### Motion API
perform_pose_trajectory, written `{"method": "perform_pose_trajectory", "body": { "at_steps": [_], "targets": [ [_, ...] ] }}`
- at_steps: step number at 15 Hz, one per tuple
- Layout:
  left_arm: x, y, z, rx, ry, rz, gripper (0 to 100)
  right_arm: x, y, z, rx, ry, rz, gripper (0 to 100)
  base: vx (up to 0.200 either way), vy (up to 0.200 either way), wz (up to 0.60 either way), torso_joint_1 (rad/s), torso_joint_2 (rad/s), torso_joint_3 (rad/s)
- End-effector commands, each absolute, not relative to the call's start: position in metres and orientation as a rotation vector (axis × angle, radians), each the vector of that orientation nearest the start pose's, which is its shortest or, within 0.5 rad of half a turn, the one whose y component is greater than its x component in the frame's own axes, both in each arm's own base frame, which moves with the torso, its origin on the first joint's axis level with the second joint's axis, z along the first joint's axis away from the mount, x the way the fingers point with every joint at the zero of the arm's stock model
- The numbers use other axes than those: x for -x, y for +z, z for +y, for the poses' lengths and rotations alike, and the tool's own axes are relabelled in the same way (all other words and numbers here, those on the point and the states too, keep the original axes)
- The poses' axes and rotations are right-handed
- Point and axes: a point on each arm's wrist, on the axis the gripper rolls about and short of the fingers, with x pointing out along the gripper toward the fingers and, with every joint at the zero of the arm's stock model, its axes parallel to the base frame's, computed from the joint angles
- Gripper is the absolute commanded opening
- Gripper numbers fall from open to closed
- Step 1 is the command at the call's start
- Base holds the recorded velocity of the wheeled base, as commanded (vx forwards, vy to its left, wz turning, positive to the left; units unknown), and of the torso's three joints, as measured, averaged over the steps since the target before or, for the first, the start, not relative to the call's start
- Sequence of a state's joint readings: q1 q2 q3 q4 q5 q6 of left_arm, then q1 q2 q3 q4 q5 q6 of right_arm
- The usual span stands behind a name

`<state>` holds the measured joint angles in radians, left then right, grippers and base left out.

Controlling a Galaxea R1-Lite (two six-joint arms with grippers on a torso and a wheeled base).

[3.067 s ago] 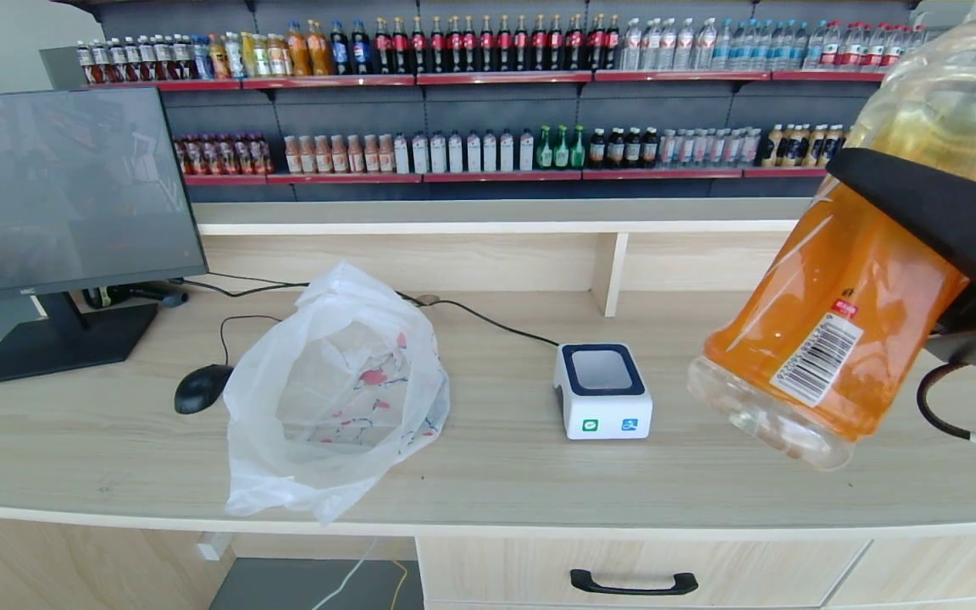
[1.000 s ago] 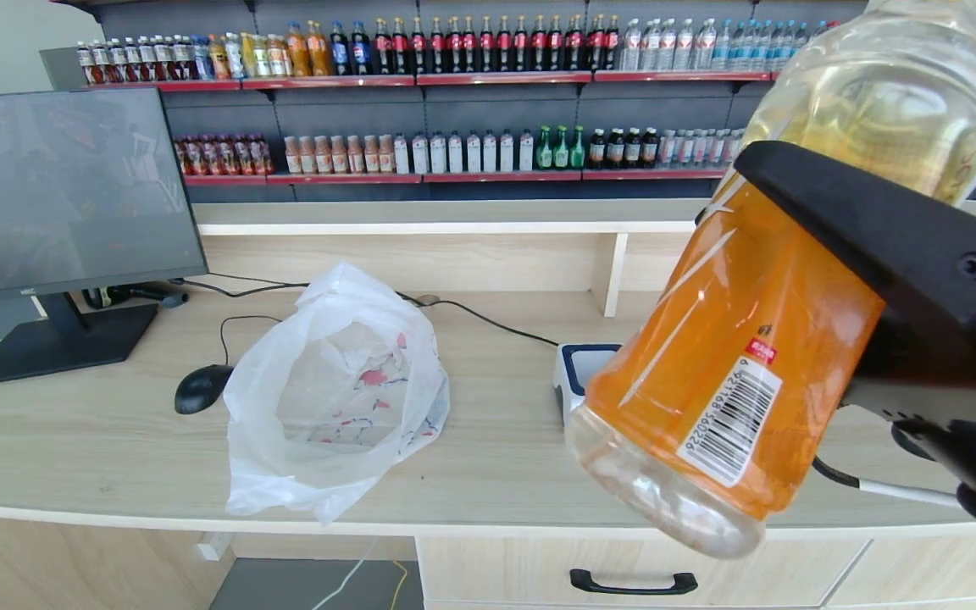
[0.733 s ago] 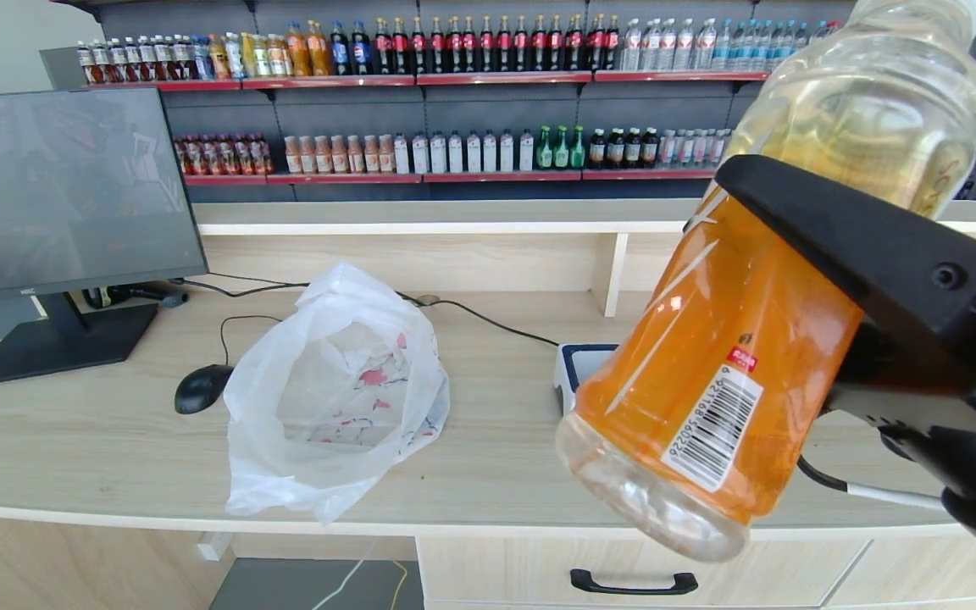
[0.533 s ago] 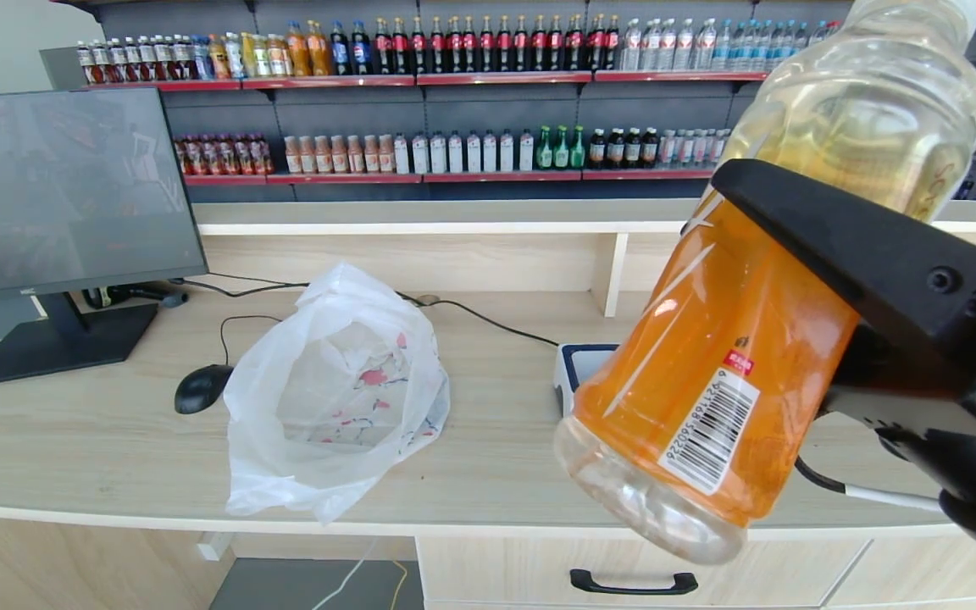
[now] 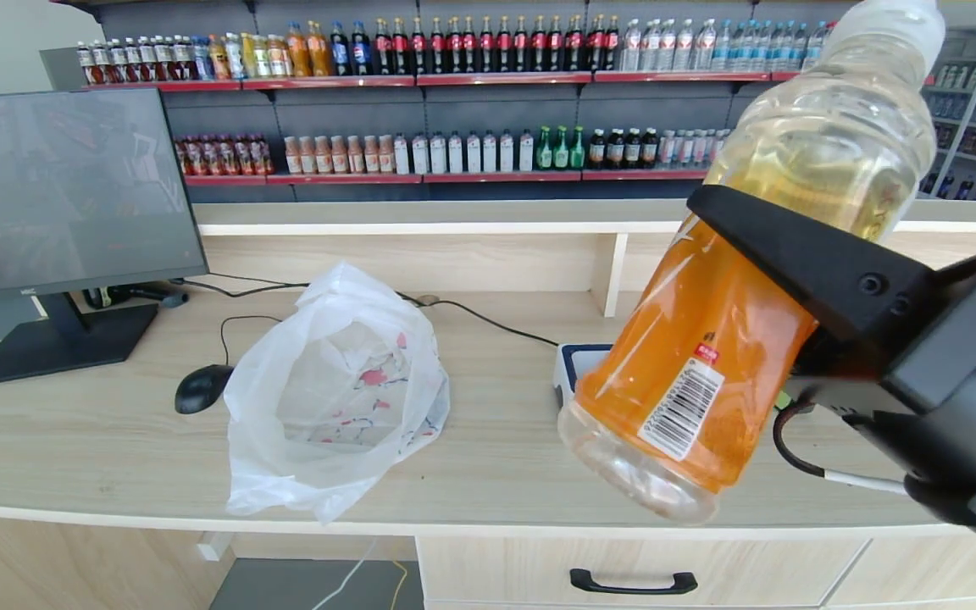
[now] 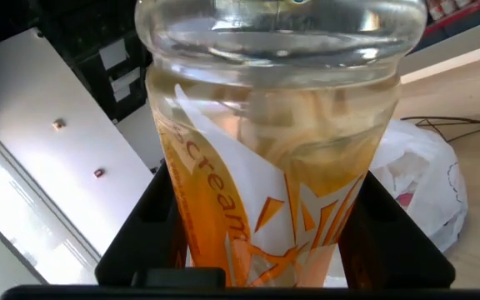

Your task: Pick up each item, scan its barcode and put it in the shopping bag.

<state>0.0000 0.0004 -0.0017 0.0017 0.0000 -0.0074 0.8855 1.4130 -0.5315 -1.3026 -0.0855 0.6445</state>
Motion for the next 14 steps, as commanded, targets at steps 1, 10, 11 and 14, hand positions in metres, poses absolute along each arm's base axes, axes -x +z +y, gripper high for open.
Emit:
{"method": "perform_pose_trajectory", "body": {
  "at_steps": [1, 10, 11, 14],
  "targets": [
    [0.023, 0.076, 0.000, 0.008, 0.000, 0.000, 0, -0.154, 0.235, 0.165, -0.757, 0.812, -0.083, 0, 0.000, 0.000, 0.00, 0.000, 0.00, 0.000],
    [0.023, 0.076, 0.000, 0.008, 0.000, 0.000, 0, -0.211, 0.207, 0.104, -0.451, 0.437, -0.065, 0, 0.000, 0.000, 0.00, 0.000, 0.00, 0.000],
    [0.023, 0.076, 0.000, 0.008, 0.000, 0.000, 0, -0.212, 0.206, 0.099, -0.413, 0.407, -0.057, 0, 0.000, 0.000, 0.00, 0.000, 0.00, 0.000],
    [0.023, 0.076, 0.000, 0.008, 0.000, 0.000, 0, -0.216, 0.222, 0.075, -0.187, 0.287, -0.062, 0, 0.000, 0.000, 0.00, 0.000, 0.00, 0.000]
  ]
}}
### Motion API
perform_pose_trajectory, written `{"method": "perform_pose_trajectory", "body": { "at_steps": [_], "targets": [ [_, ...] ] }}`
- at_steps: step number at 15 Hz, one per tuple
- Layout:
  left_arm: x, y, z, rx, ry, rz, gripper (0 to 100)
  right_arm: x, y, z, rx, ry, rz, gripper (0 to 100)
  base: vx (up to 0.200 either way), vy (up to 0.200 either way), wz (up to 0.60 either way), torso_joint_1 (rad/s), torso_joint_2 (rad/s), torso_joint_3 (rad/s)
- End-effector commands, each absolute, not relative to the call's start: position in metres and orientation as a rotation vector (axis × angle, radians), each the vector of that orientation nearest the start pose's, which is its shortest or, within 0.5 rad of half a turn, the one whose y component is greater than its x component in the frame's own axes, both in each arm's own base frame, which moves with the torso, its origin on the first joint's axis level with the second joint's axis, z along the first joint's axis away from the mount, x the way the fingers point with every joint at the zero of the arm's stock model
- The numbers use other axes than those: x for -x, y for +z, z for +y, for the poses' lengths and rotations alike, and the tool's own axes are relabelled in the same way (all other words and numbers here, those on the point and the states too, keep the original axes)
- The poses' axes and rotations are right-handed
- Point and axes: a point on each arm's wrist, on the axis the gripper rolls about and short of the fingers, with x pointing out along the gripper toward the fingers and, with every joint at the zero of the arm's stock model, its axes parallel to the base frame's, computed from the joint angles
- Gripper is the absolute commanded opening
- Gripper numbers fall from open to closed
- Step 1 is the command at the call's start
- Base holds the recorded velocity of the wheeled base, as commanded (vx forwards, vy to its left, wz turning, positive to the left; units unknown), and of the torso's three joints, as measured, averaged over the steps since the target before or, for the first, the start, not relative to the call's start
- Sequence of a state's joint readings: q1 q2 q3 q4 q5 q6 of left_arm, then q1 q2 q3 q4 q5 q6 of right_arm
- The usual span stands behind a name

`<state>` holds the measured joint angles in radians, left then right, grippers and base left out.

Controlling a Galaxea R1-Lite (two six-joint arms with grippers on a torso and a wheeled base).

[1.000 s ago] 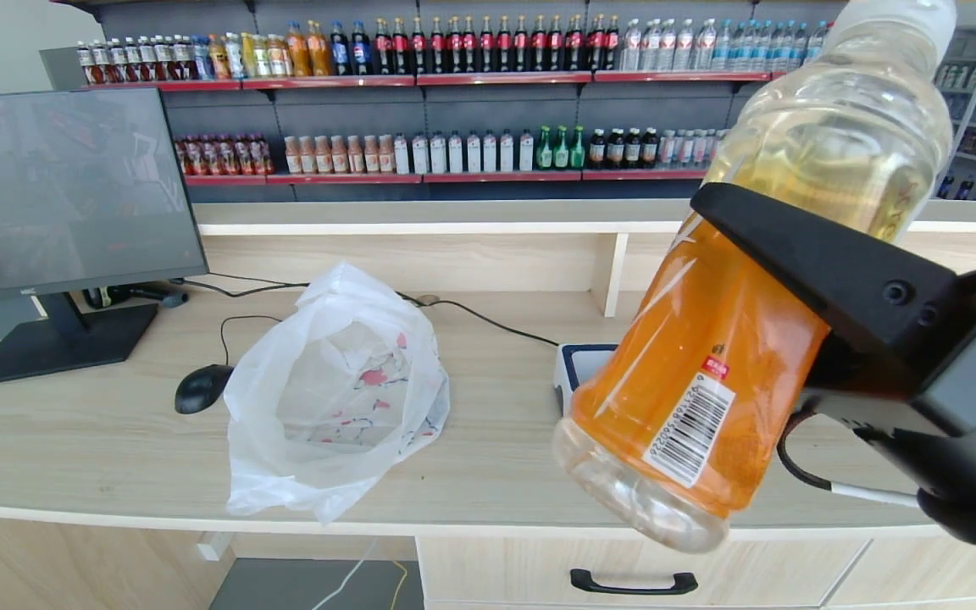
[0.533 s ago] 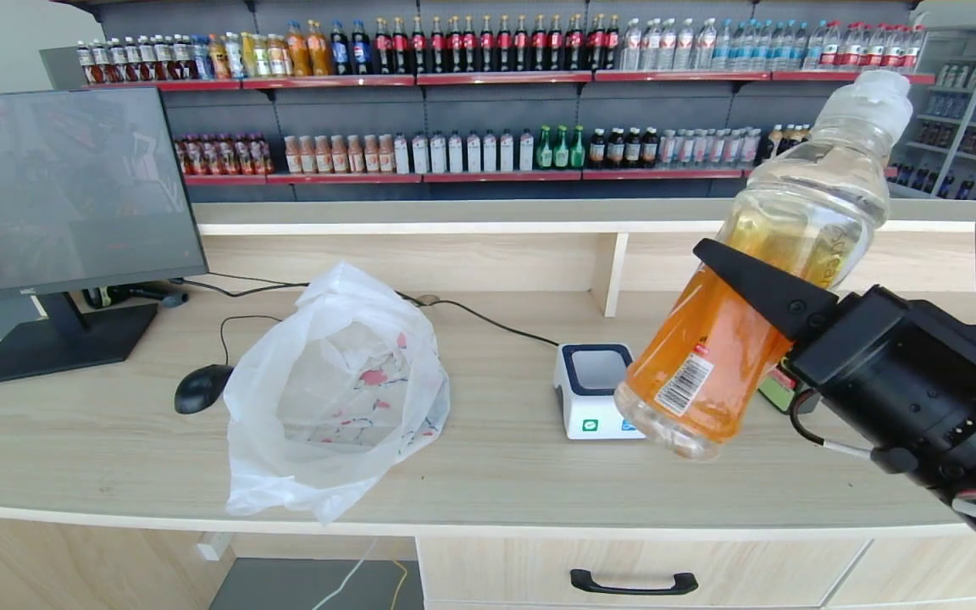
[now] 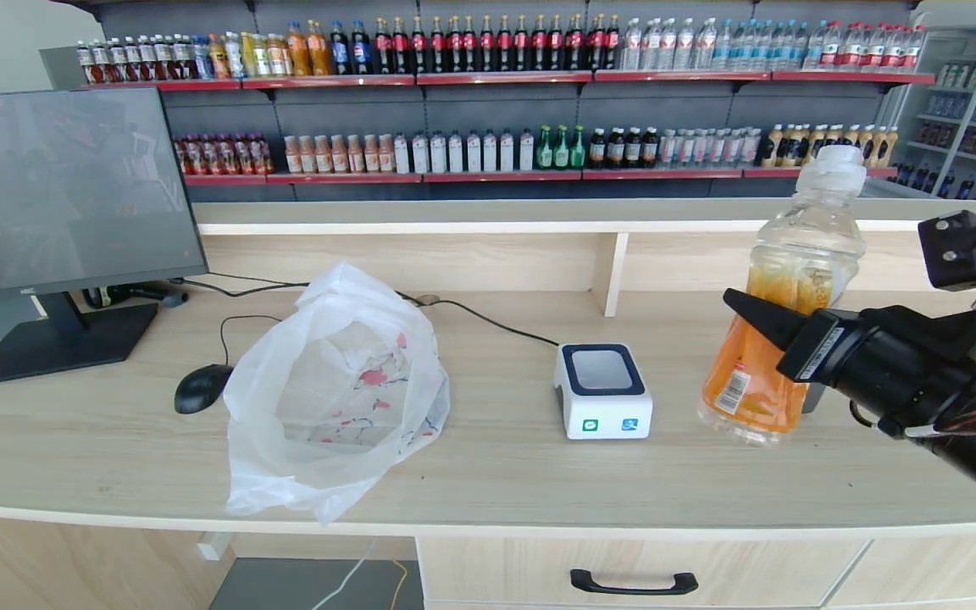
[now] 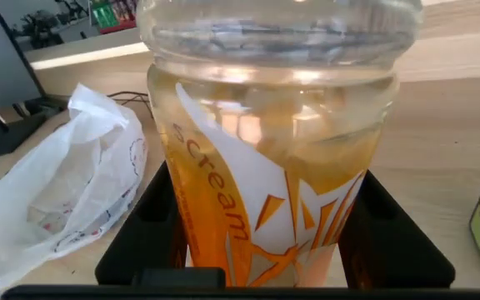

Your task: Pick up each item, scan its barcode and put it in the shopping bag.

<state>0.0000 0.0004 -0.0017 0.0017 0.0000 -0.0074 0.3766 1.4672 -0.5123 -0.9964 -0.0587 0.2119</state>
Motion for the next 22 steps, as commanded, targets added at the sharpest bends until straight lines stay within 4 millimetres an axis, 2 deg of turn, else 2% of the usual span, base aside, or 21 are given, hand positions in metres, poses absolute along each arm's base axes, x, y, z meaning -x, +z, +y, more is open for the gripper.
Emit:
{"method": "perform_pose_trajectory", "body": {
  "at_steps": [1, 4, 8, 13, 17, 22],
  "targets": [
    [0.023, 0.076, 0.000, 0.008, 0.000, 0.000, 0, -0.211, 0.229, 0.073, -0.137, 0.279, -0.058, 0, 0.000, 0.000, 0.00, 0.000, 0.00, 0.000],
    [0.023, 0.075, 0.000, 0.006, -0.002, 0.002, 0, -0.192, 0.226, 0.064, -0.023, 0.190, 0.022, 0, 0.000, 0.000, 0.00, 0.000, 0.00, 0.000],
    [0.023, 0.076, 0.000, 0.008, 0.000, 0.000, 0, -0.187, 0.228, 0.061, 0.127, 0.138, -0.004, 0, 0.000, 0.000, 0.00, 0.000, 0.00, 0.000],
    [0.023, 0.076, 0.000, 0.008, 0.000, 0.000, 0, -0.187, 0.238, 0.060, 0.118, 0.126, -0.071, 0, -0.080, 0.000, 0.00, 0.001, 0.00, 0.001],
    [0.023, 0.076, 0.000, 0.008, 0.000, 0.000, 0, -0.183, 0.234, 0.057, 0.118, 0.125, -0.066, 0, 0.000, 0.000, 0.00, 0.000, 0.00, 0.000],
    [0.023, 0.076, 0.000, 0.014, 0.002, 0.000, 0, -0.183, 0.232, 0.057, 0.150, 0.130, -0.063, 0, 0.000, 0.200, 0.00, 0.005, 0.00, 0.003]
  ]
}}
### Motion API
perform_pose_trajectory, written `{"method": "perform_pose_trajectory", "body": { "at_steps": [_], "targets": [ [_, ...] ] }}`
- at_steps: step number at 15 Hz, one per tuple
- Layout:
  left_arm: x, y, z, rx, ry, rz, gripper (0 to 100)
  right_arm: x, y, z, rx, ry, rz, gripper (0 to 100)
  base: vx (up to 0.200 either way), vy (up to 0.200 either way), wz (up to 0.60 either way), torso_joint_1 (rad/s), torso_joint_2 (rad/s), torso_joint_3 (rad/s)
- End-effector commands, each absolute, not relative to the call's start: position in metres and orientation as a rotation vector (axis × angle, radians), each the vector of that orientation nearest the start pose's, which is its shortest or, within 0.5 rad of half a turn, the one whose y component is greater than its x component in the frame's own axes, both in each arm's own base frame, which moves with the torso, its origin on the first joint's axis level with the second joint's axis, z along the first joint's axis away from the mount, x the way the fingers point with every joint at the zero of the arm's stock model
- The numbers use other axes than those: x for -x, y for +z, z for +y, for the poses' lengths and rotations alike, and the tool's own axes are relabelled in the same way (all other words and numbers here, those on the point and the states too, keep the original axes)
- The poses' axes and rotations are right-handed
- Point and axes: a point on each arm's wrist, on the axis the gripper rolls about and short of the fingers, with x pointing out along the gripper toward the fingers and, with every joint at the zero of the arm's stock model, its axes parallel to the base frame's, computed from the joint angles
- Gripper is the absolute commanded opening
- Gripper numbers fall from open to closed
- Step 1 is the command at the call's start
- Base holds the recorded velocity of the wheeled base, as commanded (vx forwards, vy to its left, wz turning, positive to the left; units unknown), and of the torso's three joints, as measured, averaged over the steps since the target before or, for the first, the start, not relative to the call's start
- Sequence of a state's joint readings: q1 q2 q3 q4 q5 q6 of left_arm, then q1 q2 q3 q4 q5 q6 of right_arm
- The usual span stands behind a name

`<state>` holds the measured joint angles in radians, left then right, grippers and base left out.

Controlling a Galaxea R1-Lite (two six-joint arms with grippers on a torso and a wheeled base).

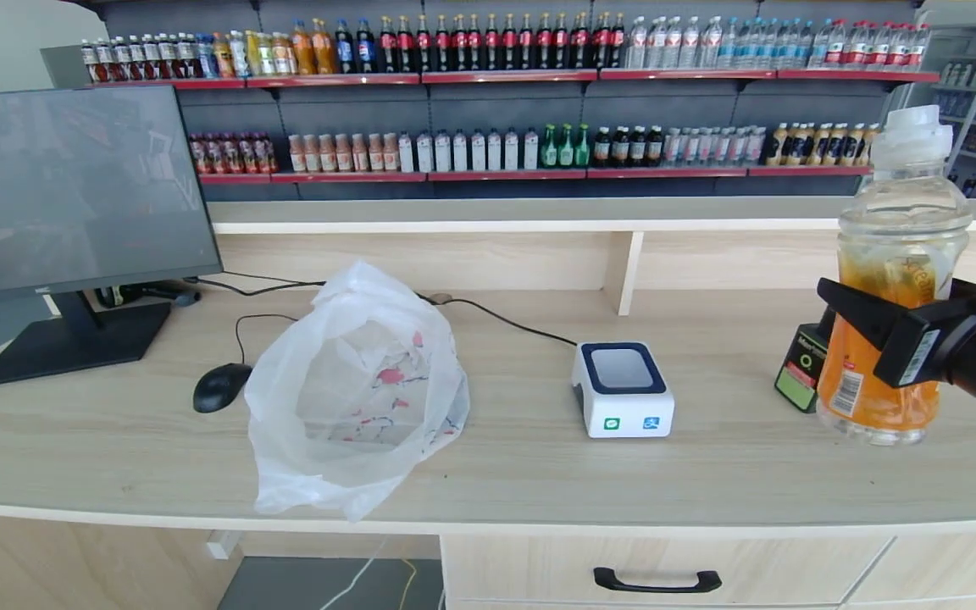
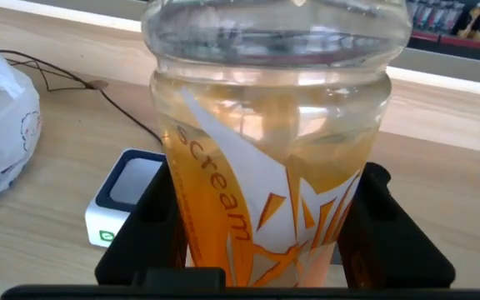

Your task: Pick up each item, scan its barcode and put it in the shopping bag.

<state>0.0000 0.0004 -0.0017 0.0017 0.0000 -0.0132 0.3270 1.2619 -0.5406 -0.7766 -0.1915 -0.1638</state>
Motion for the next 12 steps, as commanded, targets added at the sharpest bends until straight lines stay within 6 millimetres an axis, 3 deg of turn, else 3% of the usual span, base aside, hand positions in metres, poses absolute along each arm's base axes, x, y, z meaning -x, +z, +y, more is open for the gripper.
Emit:
{"method": "perform_pose_trajectory", "body": {
  "at_steps": [1, 5, 12],
  "targets": [
    [0.023, 0.076, 0.000, 0.014, 0.000, 0.000, 0, -0.184, 0.232, 0.058, 0.150, 0.130, -0.061, 0, 0.000, 0.200, 0.00, 0.002, 0.00, -0.002],
    [0.023, 0.076, 0.000, 0.014, 0.000, 0.000, 0, -0.191, 0.230, 0.060, 0.154, 0.132, -0.056, 0, 0.000, 0.200, 0.00, 0.001, 0.00, 0.001],
    [0.023, 0.076, 0.000, 0.011, 0.000, 0.000, 0, -0.233, 0.223, 0.072, 0.200, 0.144, -0.025, 0, 0.000, 0.000, 0.00, 0.000, 0.00, 0.000]
  ]
}}
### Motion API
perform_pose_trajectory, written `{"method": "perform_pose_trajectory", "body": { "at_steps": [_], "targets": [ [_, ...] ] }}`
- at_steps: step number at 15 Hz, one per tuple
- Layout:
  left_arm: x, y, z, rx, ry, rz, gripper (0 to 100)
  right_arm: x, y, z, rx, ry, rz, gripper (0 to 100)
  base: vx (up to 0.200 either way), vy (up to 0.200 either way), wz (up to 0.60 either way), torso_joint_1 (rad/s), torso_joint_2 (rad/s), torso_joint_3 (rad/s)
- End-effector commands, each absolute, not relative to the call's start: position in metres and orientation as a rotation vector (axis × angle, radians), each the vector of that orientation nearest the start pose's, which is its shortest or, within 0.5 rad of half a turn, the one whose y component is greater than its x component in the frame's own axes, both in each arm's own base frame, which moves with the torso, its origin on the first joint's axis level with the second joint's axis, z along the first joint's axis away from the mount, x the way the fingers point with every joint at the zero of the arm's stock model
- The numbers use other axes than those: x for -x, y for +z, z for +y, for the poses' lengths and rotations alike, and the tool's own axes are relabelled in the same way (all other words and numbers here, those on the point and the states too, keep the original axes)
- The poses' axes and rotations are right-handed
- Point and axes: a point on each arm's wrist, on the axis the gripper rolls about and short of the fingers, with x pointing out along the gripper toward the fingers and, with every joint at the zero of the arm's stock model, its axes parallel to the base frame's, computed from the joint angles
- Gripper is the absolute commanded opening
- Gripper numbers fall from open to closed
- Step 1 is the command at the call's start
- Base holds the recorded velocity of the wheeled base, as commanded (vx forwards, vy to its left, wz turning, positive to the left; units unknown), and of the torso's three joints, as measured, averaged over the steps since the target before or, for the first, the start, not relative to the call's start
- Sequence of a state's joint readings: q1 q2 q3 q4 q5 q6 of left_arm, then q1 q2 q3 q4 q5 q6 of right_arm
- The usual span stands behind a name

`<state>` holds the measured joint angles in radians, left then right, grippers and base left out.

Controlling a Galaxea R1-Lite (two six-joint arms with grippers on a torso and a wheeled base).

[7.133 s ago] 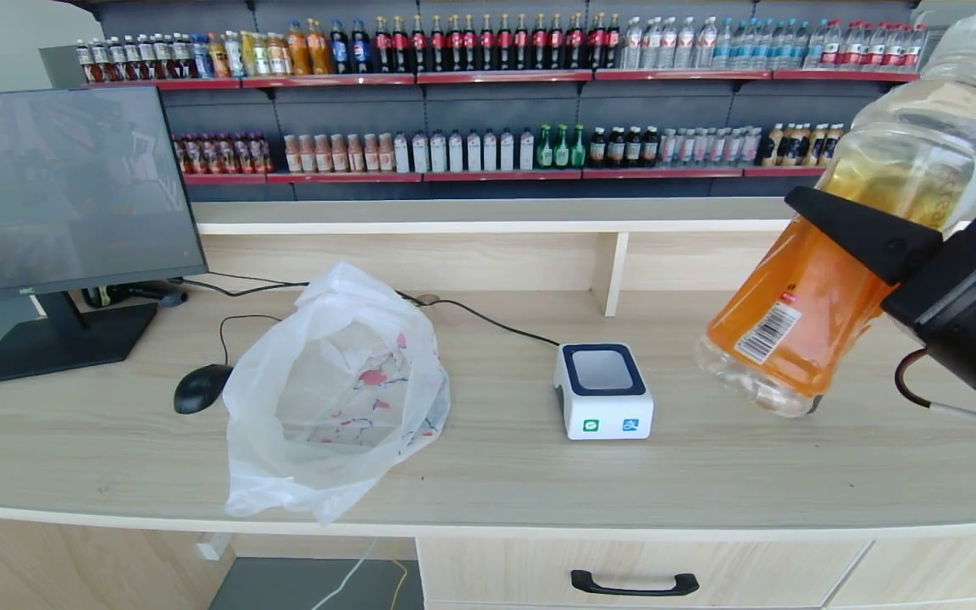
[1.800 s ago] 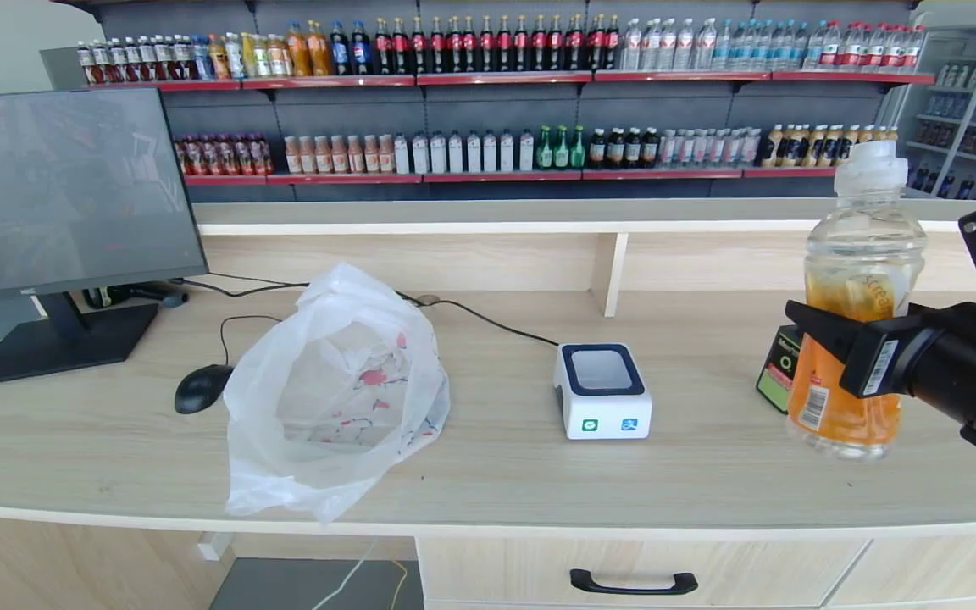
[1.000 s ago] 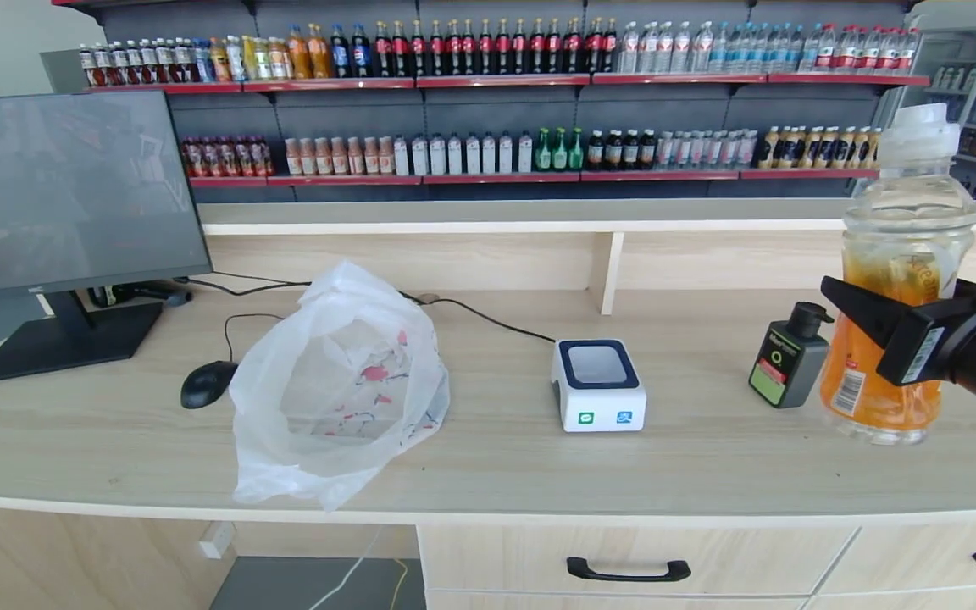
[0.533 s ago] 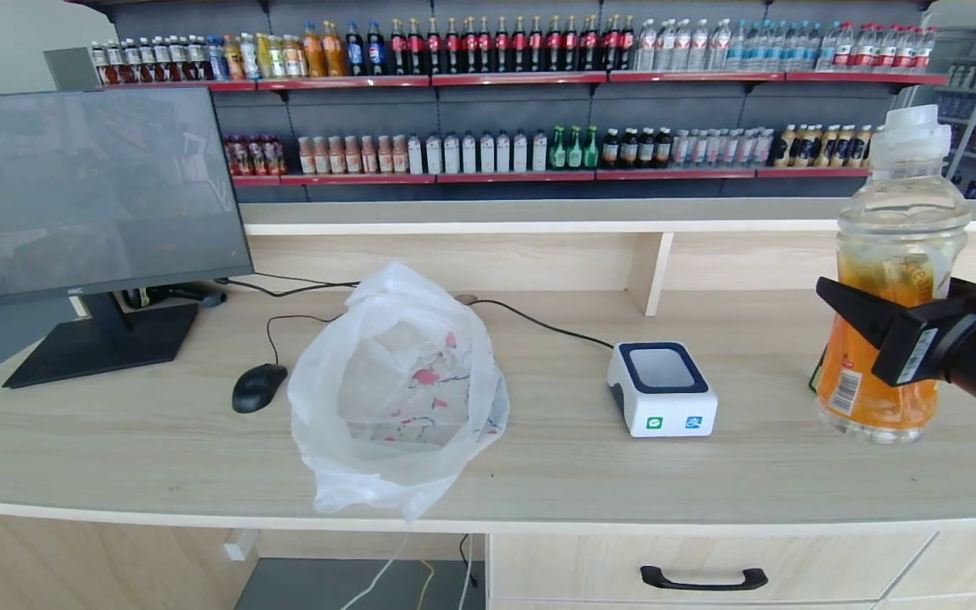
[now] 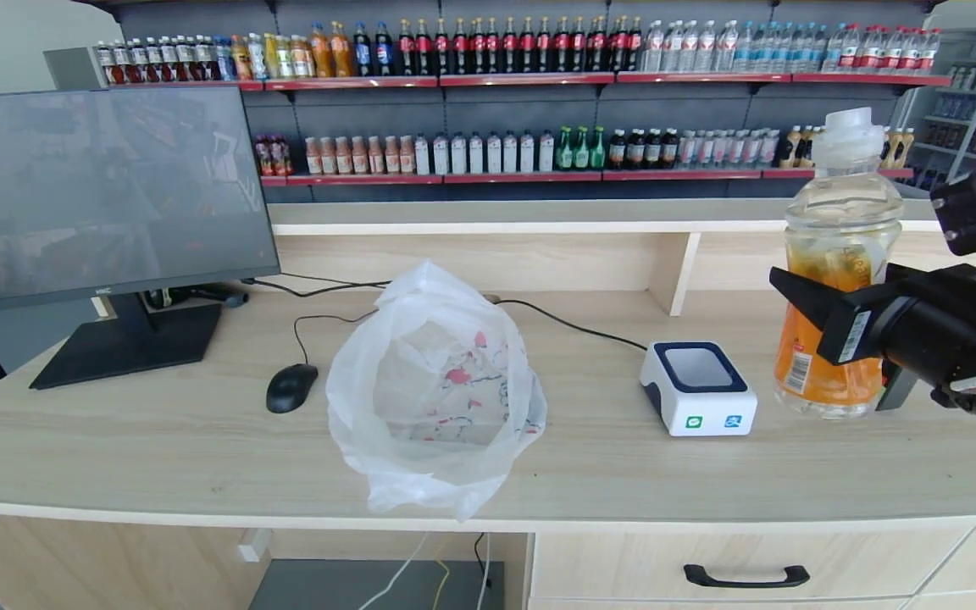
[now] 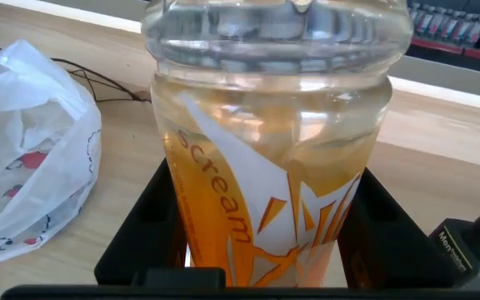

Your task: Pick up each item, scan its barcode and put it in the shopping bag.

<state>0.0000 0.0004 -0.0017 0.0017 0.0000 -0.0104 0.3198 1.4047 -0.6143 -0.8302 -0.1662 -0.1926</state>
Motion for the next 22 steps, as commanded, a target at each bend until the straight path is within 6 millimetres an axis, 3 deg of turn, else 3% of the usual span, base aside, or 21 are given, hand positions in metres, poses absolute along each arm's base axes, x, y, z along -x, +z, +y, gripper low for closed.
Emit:
{"method": "perform_pose_trajectory", "body": {
  "at_steps": [1, 7, 11, 15, 19, 22],
  "targets": [
    [0.023, 0.076, 0.000, 0.012, 0.000, 0.000, 0, -0.237, 0.223, 0.072, 0.218, 0.142, -0.026, 0, 0.000, 0.000, 0.00, 0.000, 0.00, 0.000],
    [0.023, 0.076, 0.000, 0.015, 0.000, 0.000, 0, -0.264, 0.226, 0.073, 0.380, 0.193, -0.067, 0, 0.000, 0.000, 0.00, 0.000, 0.00, 0.000],
    [0.023, 0.076, 0.000, 0.014, 0.000, 0.000, 0, -0.263, 0.224, 0.073, 0.385, 0.196, -0.065, 0, 0.200, 0.000, 0.00, -0.003, 0.00, 0.002],
    [0.023, 0.076, 0.000, 0.014, 0.000, 0.000, 0, -0.264, 0.225, 0.073, 0.394, 0.208, -0.070, 0, 0.000, 0.000, 0.00, 0.000, 0.00, 0.000],
    [0.023, 0.076, 0.000, 0.015, 0.002, 0.000, 0, -0.265, 0.229, 0.075, 0.497, 0.253, -0.107, 0, 0.000, 0.000, 0.00, 0.000, 0.00, 0.000],
    [0.023, 0.076, 0.000, 0.015, 0.000, 0.000, 0, -0.276, 0.240, 0.080, 0.682, 0.328, -0.214, 0, 0.000, 0.000, 0.00, 0.000, 0.00, 0.000]
  ]
}}
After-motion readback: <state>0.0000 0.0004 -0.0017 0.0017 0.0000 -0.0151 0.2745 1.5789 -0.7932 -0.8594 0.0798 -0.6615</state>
